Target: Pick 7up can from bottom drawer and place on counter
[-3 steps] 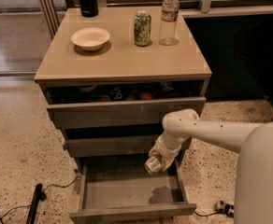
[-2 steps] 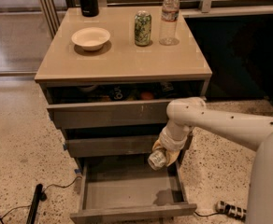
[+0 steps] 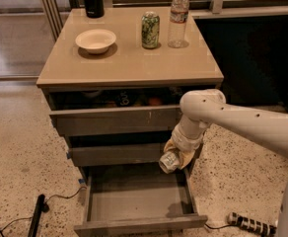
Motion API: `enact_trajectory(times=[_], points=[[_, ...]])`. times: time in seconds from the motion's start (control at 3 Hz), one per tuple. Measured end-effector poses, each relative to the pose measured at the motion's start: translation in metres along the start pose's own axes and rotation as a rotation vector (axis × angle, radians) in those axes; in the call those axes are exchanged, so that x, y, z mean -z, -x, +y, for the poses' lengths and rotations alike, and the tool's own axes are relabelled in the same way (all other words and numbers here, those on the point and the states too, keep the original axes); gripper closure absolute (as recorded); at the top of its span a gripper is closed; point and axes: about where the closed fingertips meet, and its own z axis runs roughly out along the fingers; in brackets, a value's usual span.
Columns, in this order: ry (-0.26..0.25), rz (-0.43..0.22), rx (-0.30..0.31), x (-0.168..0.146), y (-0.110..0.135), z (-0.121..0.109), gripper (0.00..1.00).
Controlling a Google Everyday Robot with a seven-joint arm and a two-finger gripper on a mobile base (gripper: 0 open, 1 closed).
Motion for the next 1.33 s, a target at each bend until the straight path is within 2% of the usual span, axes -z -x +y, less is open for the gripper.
enact_trajectory(times=[0.33, 0.67, 1.0, 1.33], points=[[0.017, -0.014, -0.007, 0.008, 0.005, 0.000, 1.00], [0.014, -0.065, -0.004, 0.056, 0.016, -0.006, 1.00], [0.011, -0.114, 0.005, 0.123, 0.028, -0.010, 1.00], [0.036, -0.137, 0.012, 0.171, 0.035, -0.004, 1.00]])
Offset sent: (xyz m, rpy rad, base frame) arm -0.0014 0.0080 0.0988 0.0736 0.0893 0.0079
